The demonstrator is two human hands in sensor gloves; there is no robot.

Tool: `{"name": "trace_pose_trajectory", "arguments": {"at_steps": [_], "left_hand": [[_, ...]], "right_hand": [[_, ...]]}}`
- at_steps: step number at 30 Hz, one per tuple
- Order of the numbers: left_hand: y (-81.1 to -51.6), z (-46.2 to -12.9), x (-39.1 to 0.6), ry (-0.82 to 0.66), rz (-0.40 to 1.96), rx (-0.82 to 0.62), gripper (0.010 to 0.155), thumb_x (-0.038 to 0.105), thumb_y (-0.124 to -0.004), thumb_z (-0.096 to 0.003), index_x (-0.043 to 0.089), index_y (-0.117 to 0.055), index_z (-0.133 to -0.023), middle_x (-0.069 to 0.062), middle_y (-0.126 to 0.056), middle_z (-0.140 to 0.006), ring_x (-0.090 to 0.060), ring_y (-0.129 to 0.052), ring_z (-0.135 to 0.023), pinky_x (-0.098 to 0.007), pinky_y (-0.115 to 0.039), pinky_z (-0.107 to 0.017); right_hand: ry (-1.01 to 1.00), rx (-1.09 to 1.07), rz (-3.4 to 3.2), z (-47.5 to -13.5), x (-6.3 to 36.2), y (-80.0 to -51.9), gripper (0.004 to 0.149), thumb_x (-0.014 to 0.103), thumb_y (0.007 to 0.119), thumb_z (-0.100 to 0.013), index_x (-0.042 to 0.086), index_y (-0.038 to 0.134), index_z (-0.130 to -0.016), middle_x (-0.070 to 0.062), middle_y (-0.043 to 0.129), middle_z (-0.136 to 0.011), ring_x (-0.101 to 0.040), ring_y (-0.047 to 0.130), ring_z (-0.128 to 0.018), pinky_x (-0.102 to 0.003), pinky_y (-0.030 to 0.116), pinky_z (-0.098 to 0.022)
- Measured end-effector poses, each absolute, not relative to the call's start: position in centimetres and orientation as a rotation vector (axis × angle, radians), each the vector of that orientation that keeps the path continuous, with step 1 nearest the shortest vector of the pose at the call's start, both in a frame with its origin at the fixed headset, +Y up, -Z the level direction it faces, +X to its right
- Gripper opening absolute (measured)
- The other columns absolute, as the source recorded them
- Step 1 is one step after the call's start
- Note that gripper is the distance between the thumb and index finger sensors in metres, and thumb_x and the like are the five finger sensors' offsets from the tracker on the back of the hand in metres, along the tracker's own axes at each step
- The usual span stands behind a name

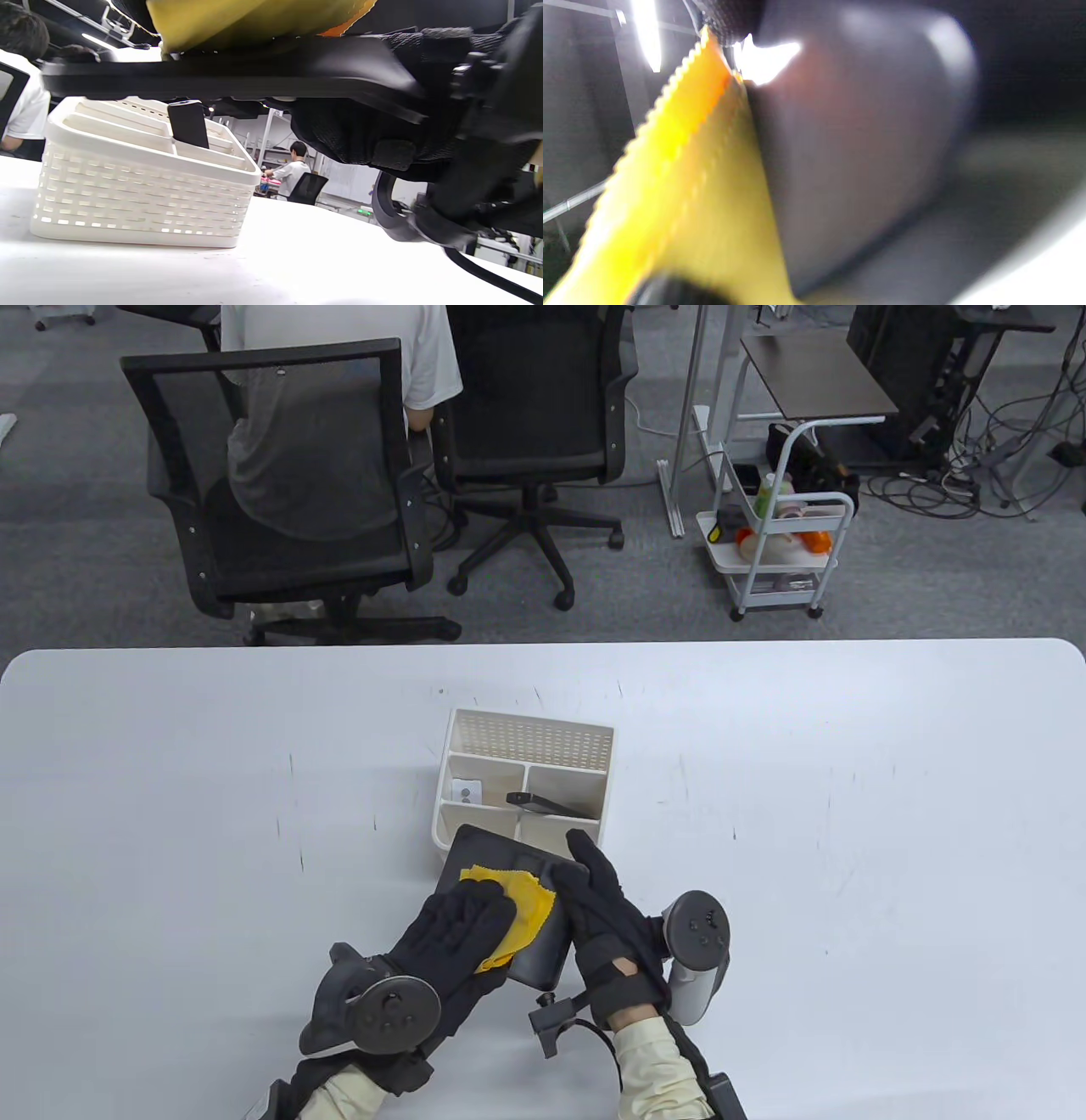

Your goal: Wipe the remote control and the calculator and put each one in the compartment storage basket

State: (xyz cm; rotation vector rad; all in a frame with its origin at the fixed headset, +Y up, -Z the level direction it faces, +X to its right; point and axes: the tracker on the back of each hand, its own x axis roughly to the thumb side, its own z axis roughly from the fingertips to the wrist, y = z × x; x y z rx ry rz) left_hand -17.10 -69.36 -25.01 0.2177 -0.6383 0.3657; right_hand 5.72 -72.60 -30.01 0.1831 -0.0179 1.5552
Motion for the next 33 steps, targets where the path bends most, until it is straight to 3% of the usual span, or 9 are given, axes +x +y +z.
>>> {"name": "trace_pose_trajectory", "arguments": {"at_steps": [5, 13, 22, 33], "left_hand": [[-69.3, -25.2, -17.8, -0.585, 0.364, 0.241, 0.061, 0.048, -0.053, -0.0535, 0.023, -0.05, -0.11, -0.009, -0.051, -0.115, -0.038, -0.056, -0.107, -0.054, -0.055, -0.075], [-69.0, -24.3, -16.4, -0.673, 0.318, 0.271, 0.06, 0.048, -0.053, -0.0533, 0.025, -0.052, -0.109, -0.007, -0.05, -0.114, -0.037, -0.057, -0.108, -0.054, -0.056, -0.076], [-69.0, -24.5, -17.1, -0.629, 0.344, 0.279, 0.061, 0.048, -0.053, -0.0535, 0.026, -0.048, -0.11, -0.006, -0.046, -0.116, -0.038, -0.054, -0.108, -0.055, -0.055, -0.076], [-69.7, -24.4, -16.4, -0.701, 0.242, 0.317, 0.062, 0.051, -0.057, -0.0522, 0.029, -0.046, -0.11, -0.003, -0.046, -0.117, -0.034, -0.053, -0.11, -0.057, -0.056, -0.075]], "right_hand": [[0.014, 0.218, 1.574, -29.7, 4.1, -72.7, 0.065, 0.03, 0.065, -0.061, -0.009, 0.042, -0.108, -0.026, 0.088, -0.082, -0.033, 0.1, -0.058, -0.043, 0.087, -0.041], [-0.051, 0.179, 1.559, -29.6, 5.0, -72.5, 0.065, 0.03, 0.065, -0.061, -0.009, 0.043, -0.108, -0.026, 0.088, -0.083, -0.033, 0.1, -0.059, -0.044, 0.087, -0.041], [0.018, 0.214, 1.532, -29.6, 4.0, -72.8, 0.065, 0.029, 0.065, -0.061, -0.009, 0.043, -0.108, -0.027, 0.088, -0.083, -0.034, 0.1, -0.06, -0.044, 0.087, -0.041], [-0.085, 0.057, 1.387, -29.7, 6.7, -73.3, 0.065, 0.031, 0.064, -0.062, -0.007, 0.041, -0.109, -0.024, 0.088, -0.084, -0.031, 0.1, -0.06, -0.041, 0.089, -0.041]]}}
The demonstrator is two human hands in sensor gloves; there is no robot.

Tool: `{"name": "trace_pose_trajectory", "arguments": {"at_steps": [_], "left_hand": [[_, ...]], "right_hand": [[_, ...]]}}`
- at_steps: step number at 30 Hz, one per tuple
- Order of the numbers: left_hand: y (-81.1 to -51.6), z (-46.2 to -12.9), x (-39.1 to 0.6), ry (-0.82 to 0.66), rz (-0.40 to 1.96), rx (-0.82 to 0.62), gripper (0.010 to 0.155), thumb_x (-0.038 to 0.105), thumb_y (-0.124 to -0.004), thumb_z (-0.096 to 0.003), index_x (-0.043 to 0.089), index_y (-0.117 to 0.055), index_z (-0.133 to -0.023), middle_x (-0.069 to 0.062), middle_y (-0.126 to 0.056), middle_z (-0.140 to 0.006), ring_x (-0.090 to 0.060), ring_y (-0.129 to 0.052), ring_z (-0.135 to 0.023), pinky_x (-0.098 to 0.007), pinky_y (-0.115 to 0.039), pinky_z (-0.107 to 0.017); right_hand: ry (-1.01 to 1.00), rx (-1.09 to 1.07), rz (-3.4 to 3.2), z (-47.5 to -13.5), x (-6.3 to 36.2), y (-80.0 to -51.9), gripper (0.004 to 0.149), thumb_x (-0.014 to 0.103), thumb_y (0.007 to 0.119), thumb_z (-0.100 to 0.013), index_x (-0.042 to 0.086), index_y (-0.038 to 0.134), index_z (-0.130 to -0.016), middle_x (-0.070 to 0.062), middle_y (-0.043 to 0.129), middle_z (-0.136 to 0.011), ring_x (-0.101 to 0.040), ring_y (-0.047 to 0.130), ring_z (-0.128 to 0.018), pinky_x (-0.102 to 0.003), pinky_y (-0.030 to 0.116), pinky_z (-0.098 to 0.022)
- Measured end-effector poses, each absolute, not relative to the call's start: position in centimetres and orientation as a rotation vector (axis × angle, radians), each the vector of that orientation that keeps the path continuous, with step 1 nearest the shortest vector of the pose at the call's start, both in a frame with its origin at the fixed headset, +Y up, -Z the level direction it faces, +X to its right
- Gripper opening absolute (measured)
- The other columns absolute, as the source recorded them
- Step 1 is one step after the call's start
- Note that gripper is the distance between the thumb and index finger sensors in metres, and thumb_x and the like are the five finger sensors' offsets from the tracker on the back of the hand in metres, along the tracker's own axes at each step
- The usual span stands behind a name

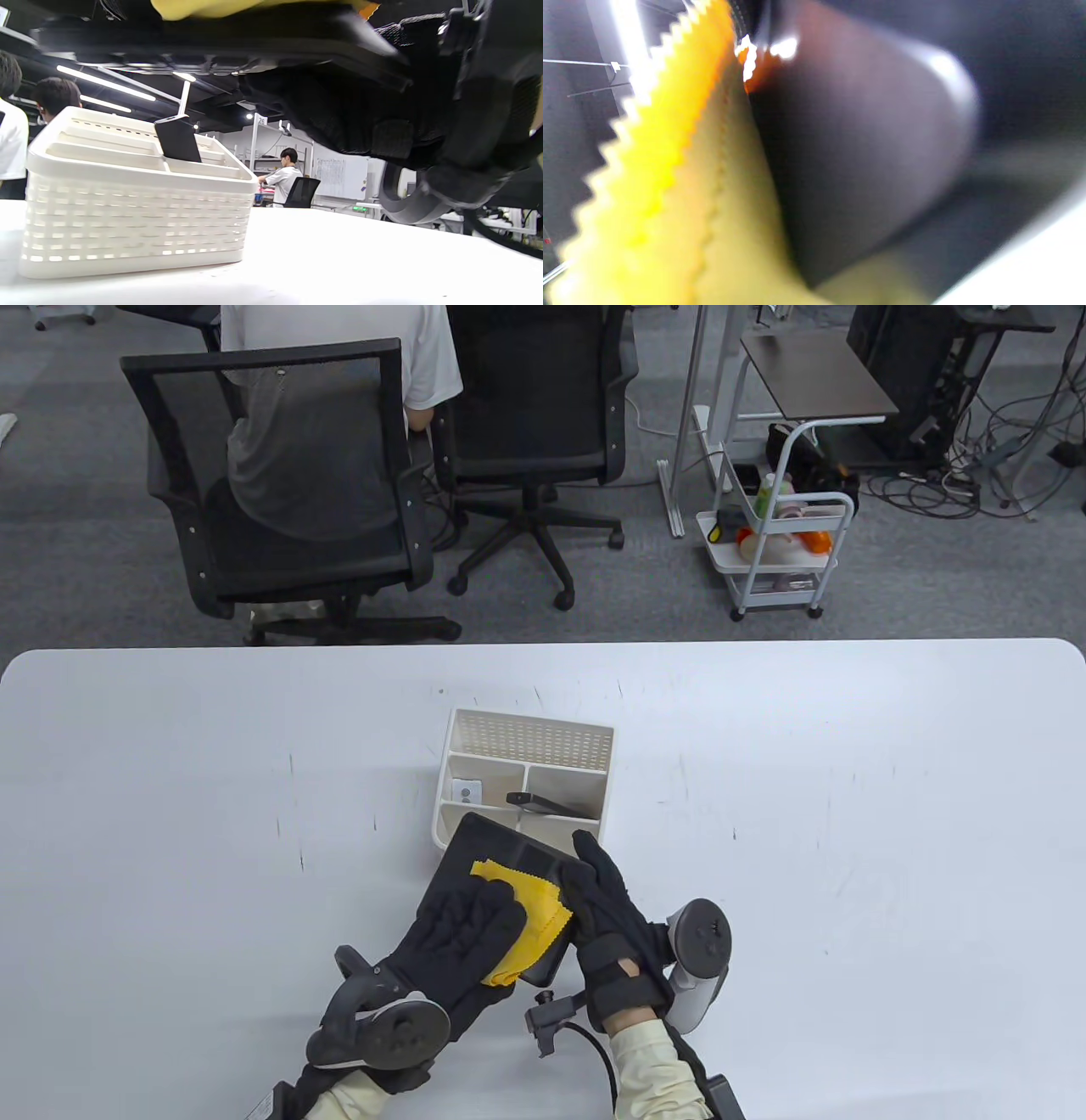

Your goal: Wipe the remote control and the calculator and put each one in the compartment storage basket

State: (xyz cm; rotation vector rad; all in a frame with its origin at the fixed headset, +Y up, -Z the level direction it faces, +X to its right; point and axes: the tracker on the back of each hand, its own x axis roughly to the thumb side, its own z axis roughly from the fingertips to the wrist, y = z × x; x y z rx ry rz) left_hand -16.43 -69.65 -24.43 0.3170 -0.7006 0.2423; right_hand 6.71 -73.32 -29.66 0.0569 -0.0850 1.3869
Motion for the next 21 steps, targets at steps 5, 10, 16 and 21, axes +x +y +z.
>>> {"name": "trace_pose_trajectory", "arguments": {"at_steps": [5, 10, 16, 21], "left_hand": [[-70.1, -25.2, -17.4, -0.616, 0.129, 0.331, 0.08, 0.055, -0.072, -0.0468, 0.028, -0.033, -0.111, -0.004, -0.042, -0.118, -0.035, -0.047, -0.111, -0.057, -0.053, -0.076], [-69.3, -24.8, -17.8, -0.591, 0.087, 0.453, 0.076, 0.046, -0.078, -0.0466, 0.025, -0.042, -0.11, -0.007, -0.055, -0.115, -0.037, -0.062, -0.106, -0.054, -0.063, -0.073], [-67.6, -24.8, -19.5, -0.523, 0.317, 0.541, 0.061, 0.038, -0.08, -0.0457, 0.029, -0.062, -0.103, -0.002, -0.082, -0.103, -0.03, -0.09, -0.093, -0.051, -0.079, -0.064], [-66.8, -25.2, -21.5, -0.432, 0.492, 0.556, 0.06, 0.038, -0.081, -0.0421, 0.028, -0.068, -0.1, 0.001, -0.092, -0.094, -0.024, -0.102, -0.082, -0.048, -0.087, -0.057]], "right_hand": [[-0.056, 0.071, 1.39, -29.5, 5.7, -73.2, 0.065, 0.031, 0.063, -0.062, -0.009, 0.041, -0.108, -0.025, 0.088, -0.084, -0.031, 0.1, -0.06, -0.04, 0.09, -0.041], [-0.041, 0.097, 1.341, -29.3, 4.7, -73.1, 0.063, 0.03, 0.064, -0.062, -0.009, 0.045, -0.107, -0.028, 0.085, -0.085, -0.033, 0.099, -0.062, -0.043, 0.088, -0.042], [-0.077, 0.165, 1.431, -29.3, 4.9, -72.5, 0.068, 0.044, 0.066, -0.062, -0.004, 0.052, -0.108, -0.032, 0.079, -0.091, -0.034, 0.094, -0.071, -0.048, 0.082, -0.049], [-0.036, 0.293, 1.435, -29.2, 3.9, -72.3, 0.082, 0.058, 0.064, -0.057, 0.002, 0.044, -0.114, -0.033, 0.05, -0.111, -0.05, 0.065, -0.094, -0.068, 0.059, -0.06]]}}
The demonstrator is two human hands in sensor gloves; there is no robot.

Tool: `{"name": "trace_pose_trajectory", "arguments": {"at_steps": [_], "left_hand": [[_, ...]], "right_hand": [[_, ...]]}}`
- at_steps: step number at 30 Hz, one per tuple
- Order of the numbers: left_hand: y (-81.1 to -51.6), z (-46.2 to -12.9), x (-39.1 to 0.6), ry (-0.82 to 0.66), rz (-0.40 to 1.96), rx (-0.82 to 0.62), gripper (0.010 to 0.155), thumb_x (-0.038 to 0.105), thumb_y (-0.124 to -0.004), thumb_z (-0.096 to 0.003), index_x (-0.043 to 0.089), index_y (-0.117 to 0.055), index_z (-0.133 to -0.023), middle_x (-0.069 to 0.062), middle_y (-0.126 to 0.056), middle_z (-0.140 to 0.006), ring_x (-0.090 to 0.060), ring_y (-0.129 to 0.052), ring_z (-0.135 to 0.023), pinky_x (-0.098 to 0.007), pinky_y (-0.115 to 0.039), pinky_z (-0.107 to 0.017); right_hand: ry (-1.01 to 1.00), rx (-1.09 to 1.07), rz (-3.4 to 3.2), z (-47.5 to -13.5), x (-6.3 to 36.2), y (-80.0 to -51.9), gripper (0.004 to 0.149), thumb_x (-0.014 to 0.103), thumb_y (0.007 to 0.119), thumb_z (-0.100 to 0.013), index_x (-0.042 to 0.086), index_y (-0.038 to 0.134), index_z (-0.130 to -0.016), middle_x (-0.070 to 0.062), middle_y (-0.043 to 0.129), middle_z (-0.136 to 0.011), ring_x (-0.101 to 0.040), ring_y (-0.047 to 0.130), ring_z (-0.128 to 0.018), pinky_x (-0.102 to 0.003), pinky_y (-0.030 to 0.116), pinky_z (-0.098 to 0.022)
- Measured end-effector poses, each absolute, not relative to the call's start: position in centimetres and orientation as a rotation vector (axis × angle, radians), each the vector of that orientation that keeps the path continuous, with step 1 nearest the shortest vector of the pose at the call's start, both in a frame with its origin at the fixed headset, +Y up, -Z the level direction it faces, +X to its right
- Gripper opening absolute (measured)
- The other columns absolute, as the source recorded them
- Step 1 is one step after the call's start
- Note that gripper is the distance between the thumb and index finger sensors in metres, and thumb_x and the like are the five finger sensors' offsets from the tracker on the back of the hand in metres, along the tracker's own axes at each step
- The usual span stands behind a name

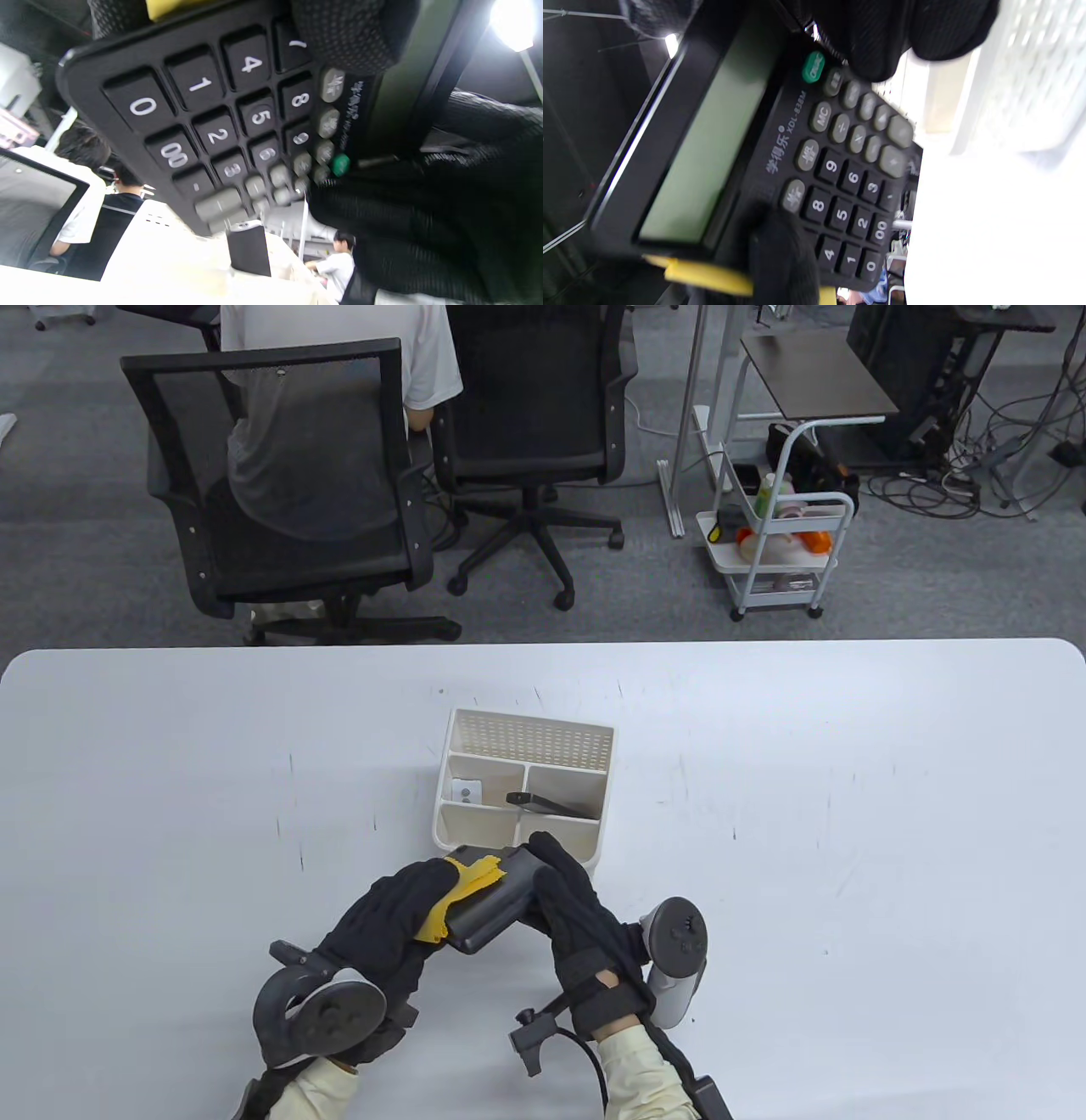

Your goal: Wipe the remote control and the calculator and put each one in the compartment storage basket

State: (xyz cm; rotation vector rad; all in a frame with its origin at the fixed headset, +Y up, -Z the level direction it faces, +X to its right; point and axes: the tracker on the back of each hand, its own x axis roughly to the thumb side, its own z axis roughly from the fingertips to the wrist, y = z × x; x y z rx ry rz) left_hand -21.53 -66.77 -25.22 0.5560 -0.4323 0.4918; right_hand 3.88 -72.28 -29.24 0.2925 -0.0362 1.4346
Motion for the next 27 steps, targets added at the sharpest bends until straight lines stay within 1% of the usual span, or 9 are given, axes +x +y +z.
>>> {"name": "trace_pose_trajectory", "arguments": {"at_steps": [2, 5, 8, 10, 12, 13, 17, 22, 27], "left_hand": [[-67.0, -25.5, -22.2, -0.41, 0.604, 0.504, 0.06, 0.036, -0.081, -0.0416, 0.028, -0.07, -0.1, 0.001, -0.093, -0.094, -0.025, -0.102, -0.082, -0.049, -0.086, -0.057], [-67.4, -26.2, -23.1, -0.397, 0.773, 0.414, 0.06, 0.036, -0.082, -0.0414, 0.026, -0.072, -0.1, 0.0, -0.096, -0.091, -0.025, -0.105, -0.079, -0.048, -0.088, -0.055], [-67.8, -26.7, -23.2, -0.425, 0.928, 0.327, 0.061, 0.034, -0.083, -0.0415, 0.023, -0.073, -0.1, -0.003, -0.097, -0.091, -0.026, -0.106, -0.077, -0.05, -0.088, -0.054], [-68.0, -26.9, -23.0, -0.448, 1.009, 0.256, 0.061, 0.033, -0.082, -0.0422, 0.021, -0.072, -0.101, -0.004, -0.097, -0.091, -0.028, -0.105, -0.077, -0.051, -0.087, -0.054], [-68.1, -27.0, -22.9, -0.441, 1.013, 0.233, 0.062, 0.033, -0.081, -0.0434, 0.019, -0.069, -0.103, -0.005, -0.095, -0.092, -0.028, -0.104, -0.078, -0.05, -0.087, -0.054], [-68.2, -27.1, -22.9, -0.445, 1.007, 0.223, 0.063, 0.034, -0.079, -0.0441, 0.018, -0.067, -0.104, -0.005, -0.095, -0.092, -0.028, -0.104, -0.078, -0.05, -0.087, -0.055], [-68.6, -27.2, -22.8, -0.431, 1.041, 0.164, 0.065, 0.035, -0.074, -0.0496, 0.013, -0.056, -0.108, -0.014, -0.081, -0.103, -0.037, -0.092, -0.09, -0.052, -0.083, -0.06], [-69.3, -27.5, -23.0, -0.439, 0.972, 0.103, 0.062, 0.039, -0.07, -0.0526, 0.011, -0.058, -0.107, -0.018, -0.078, -0.103, -0.039, -0.089, -0.09, -0.05, -0.083, -0.059], [-69.3, -27.6, -22.9, -0.442, 1.052, 0.095, 0.059, 0.04, -0.07, -0.0534, 0.01, -0.063, -0.105, -0.019, -0.081, -0.1, -0.039, -0.091, -0.088, -0.051, -0.084, -0.059]], "right_hand": [[-0.034, 0.334, 1.462, -29.3, 3.6, -72.2, 0.087, 0.06, 0.066, -0.055, 0.004, 0.04, -0.116, -0.032, 0.045, -0.114, -0.054, 0.055, -0.098, -0.072, 0.053, -0.061], [-0.04, 0.385, 1.522, -29.3, 3.3, -72.0, 0.09, 0.057, 0.072, -0.053, 0.004, 0.034, -0.116, -0.029, 0.045, -0.115, -0.054, 0.048, -0.101, -0.074, 0.049, -0.062], [-0.045, 0.389, 1.585, -29.3, 3.1, -72.0, 0.087, 0.048, 0.077, -0.054, 0.002, 0.034, -0.115, -0.027, 0.049, -0.114, -0.052, 0.052, -0.1, -0.075, 0.049, -0.061], [-0.076, 0.373, 1.624, -29.3, 3.1, -72.0, 0.081, 0.04, 0.079, -0.055, 0.002, 0.037, -0.113, -0.023, 0.061, -0.109, -0.047, 0.065, -0.096, -0.073, 0.053, -0.061], [-0.113, 0.368, 1.64, -29.3, 3.3, -71.8, 0.077, 0.037, 0.081, -0.053, 0.001, 0.046, -0.111, -0.019, 0.074, -0.101, -0.043, 0.076, -0.088, -0.07, 0.058, -0.06], [-0.127, 0.363, 1.654, -29.2, 3.4, -71.7, 0.071, 0.035, 0.082, -0.052, 0.002, 0.056, -0.108, -0.016, 0.08, -0.096, -0.04, 0.082, -0.083, -0.068, 0.06, -0.06], [-0.237, 0.313, 1.697, -28.9, 3.7, -71.2, 0.06, 0.034, 0.084, -0.046, 0.008, 0.07, -0.099, -0.007, 0.086, -0.085, -0.031, 0.092, -0.071, -0.062, 0.067, -0.059], [-0.323, 0.294, 1.666, -28.6, 4.3, -70.7, 0.058, 0.034, 0.081, -0.046, 0.009, 0.07, -0.096, -0.006, 0.086, -0.084, -0.028, 0.095, -0.068, -0.06, 0.072, -0.058], [-0.354, 0.261, 1.655, -28.7, 4.7, -70.8, 0.06, 0.031, 0.081, -0.046, 0.005, 0.068, -0.099, -0.01, 0.084, -0.084, -0.031, 0.092, -0.067, -0.063, 0.069, -0.057]]}}
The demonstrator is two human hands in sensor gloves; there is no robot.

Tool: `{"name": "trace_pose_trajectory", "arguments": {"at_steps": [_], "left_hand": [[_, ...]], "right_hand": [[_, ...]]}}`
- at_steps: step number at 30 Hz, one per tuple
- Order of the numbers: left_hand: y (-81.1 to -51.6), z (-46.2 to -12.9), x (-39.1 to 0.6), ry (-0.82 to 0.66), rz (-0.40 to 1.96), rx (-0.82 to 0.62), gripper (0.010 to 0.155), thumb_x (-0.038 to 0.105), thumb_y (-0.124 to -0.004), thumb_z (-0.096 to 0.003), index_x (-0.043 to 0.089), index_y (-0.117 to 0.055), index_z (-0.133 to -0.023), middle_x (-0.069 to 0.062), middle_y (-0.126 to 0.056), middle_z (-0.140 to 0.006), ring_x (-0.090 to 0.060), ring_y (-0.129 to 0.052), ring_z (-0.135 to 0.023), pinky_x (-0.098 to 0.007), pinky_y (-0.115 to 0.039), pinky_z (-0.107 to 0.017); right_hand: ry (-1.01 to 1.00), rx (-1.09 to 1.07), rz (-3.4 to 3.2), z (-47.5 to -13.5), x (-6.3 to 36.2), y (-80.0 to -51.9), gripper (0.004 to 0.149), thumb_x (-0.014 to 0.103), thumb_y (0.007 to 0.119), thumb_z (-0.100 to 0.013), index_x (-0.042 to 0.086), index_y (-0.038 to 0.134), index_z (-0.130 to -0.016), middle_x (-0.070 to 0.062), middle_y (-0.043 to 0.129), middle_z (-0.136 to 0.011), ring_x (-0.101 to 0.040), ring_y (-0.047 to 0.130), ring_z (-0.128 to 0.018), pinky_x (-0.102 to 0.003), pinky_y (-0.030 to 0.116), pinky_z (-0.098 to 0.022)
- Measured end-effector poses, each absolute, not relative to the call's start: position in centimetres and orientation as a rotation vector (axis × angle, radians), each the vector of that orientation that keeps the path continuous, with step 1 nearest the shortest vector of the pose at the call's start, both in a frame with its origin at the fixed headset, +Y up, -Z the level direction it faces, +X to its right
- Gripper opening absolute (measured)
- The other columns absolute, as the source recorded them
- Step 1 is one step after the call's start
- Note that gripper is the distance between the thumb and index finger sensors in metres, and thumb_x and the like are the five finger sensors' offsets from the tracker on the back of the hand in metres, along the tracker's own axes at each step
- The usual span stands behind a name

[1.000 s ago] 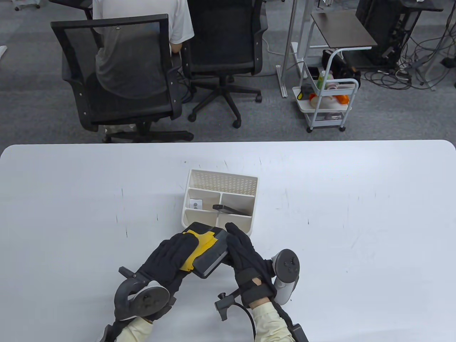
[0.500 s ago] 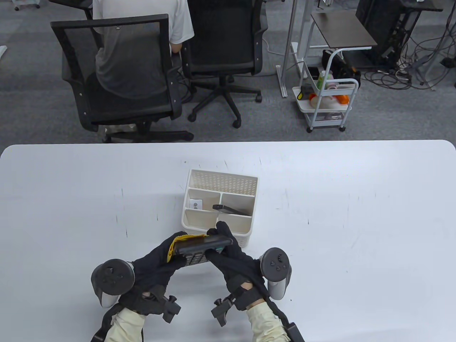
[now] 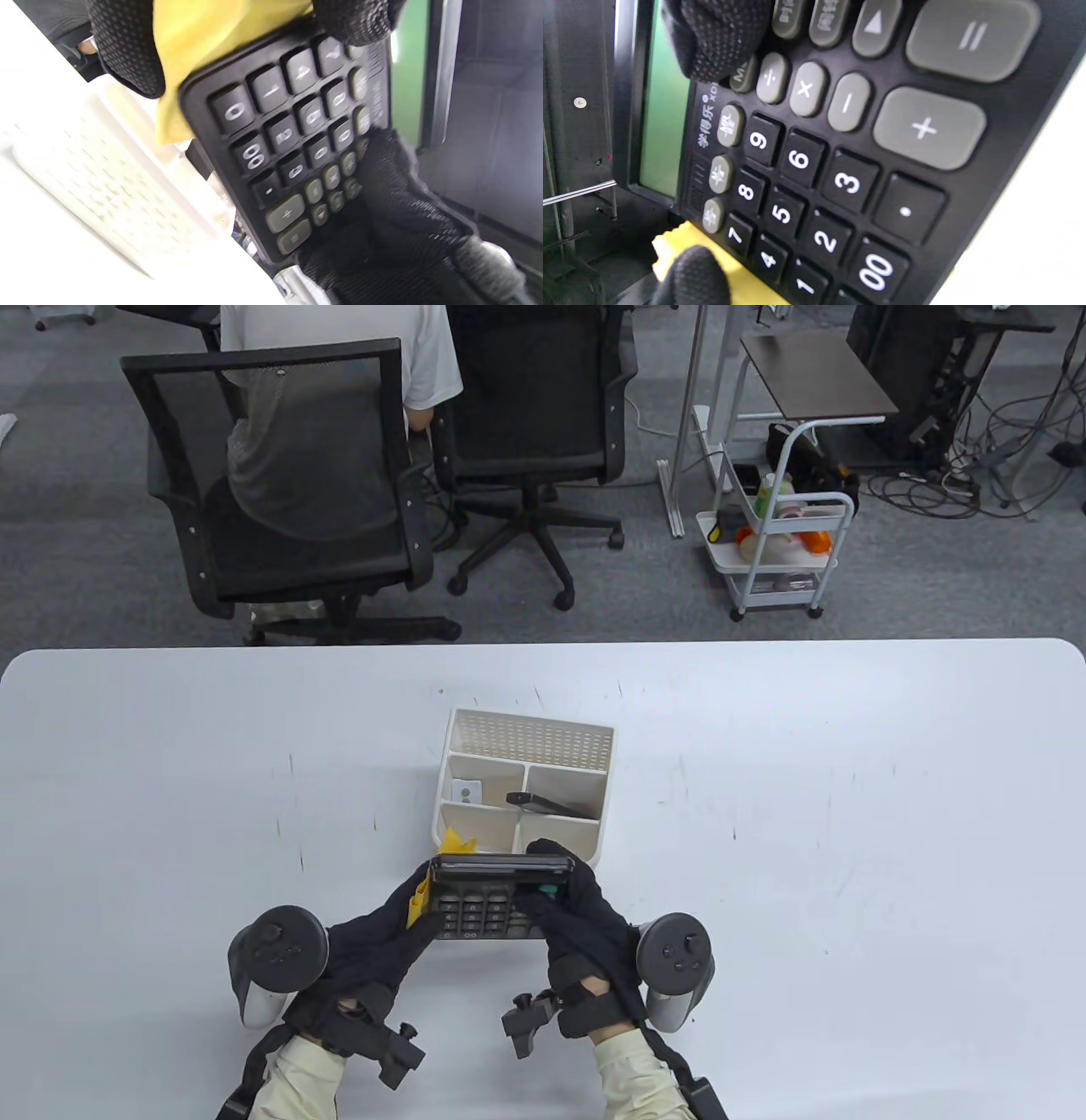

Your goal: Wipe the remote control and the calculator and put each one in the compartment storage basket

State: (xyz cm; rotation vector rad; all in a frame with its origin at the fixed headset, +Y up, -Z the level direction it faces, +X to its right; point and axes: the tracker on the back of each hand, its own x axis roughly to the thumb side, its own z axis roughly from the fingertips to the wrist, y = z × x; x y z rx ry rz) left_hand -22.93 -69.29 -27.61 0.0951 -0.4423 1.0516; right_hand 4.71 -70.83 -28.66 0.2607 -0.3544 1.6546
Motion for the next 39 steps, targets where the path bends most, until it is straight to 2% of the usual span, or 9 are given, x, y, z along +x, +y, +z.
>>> {"name": "trace_pose_trajectory", "arguments": {"at_steps": [5, 10, 18, 24, 30, 36, 39], "left_hand": [[-68.9, -27.6, -23.7, -0.443, 1.157, 0.149, 0.059, 0.04, -0.069, -0.0536, 0.01, -0.063, -0.104, -0.02, -0.079, -0.1, -0.04, -0.089, -0.088, -0.05, -0.084, -0.059], [-69.3, -27.8, -23.7, -0.433, 1.123, 0.091, 0.058, 0.041, -0.068, -0.0542, 0.01, -0.064, -0.104, -0.019, -0.082, -0.099, -0.039, -0.091, -0.087, -0.049, -0.085, -0.058], [-68.6, -27.5, -24.3, -0.435, 1.236, 0.172, 0.058, 0.042, -0.066, -0.0545, 0.013, -0.065, -0.104, -0.018, -0.081, -0.101, -0.04, -0.091, -0.088, -0.051, -0.084, -0.059], [-68.4, -27.5, -24.6, -0.426, 1.139, 0.229, 0.055, 0.042, -0.065, -0.0549, 0.016, -0.069, -0.103, -0.014, -0.086, -0.1, -0.038, -0.094, -0.087, -0.051, -0.083, -0.06], [-67.6, -26.5, -23.2, -0.484, 0.806, 0.312, 0.053, 0.043, -0.065, -0.0545, 0.019, -0.074, -0.101, -0.008, -0.094, -0.095, -0.036, -0.095, -0.087, -0.052, -0.083, -0.061], [-67.4, -26.4, -22.9, -0.505, 0.854, 0.288, 0.053, 0.043, -0.064, -0.0546, 0.019, -0.074, -0.101, -0.009, -0.094, -0.094, -0.034, -0.098, -0.085, -0.052, -0.083, -0.06], [-67.7, -26.6, -23.1, -0.479, 0.796, 0.271, 0.053, 0.043, -0.064, -0.0547, 0.019, -0.075, -0.1, -0.009, -0.095, -0.093, -0.034, -0.099, -0.083, -0.052, -0.084, -0.059]], "right_hand": [[-0.418, 0.295, 1.801, -28.6, 4.6, -70.7, 0.06, 0.031, 0.081, -0.046, 0.006, 0.068, -0.099, -0.01, 0.084, -0.084, -0.031, 0.092, -0.067, -0.063, 0.069, -0.057], [-0.44, 0.289, 1.774, -28.4, 4.4, -70.4, 0.06, 0.03, 0.081, -0.047, 0.005, 0.068, -0.099, -0.011, 0.084, -0.084, -0.032, 0.092, -0.066, -0.063, 0.069, -0.057], [-0.441, 0.291, 1.893, -28.7, 4.8, -70.6, 0.061, 0.03, 0.081, -0.047, 0.004, 0.069, -0.1, -0.012, 0.086, -0.082, -0.032, 0.093, -0.064, -0.063, 0.069, -0.056], [-0.5, 0.342, 2.044, -28.5, 4.5, -69.9, 0.062, 0.03, 0.082, -0.046, 0.005, 0.069, -0.101, -0.012, 0.087, -0.081, -0.033, 0.093, -0.064, -0.063, 0.068, -0.057], [-0.535, 0.436, 2.184, -28.0, 3.4, -69.7, 0.063, 0.029, 0.084, -0.045, 0.006, 0.07, -0.101, -0.013, 0.087, -0.081, -0.034, 0.093, -0.063, -0.063, 0.067, -0.057], [-0.528, 0.452, 2.176, -27.8, 3.0, -69.5, 0.064, 0.029, 0.085, -0.045, 0.004, 0.07, -0.102, -0.013, 0.088, -0.081, -0.034, 0.092, -0.063, -0.064, 0.066, -0.058], [-0.542, 0.436, 2.165, -27.6, 2.9, -69.5, 0.064, 0.028, 0.085, -0.045, 0.003, 0.07, -0.102, -0.014, 0.088, -0.08, -0.035, 0.091, -0.062, -0.064, 0.066, -0.057]]}}
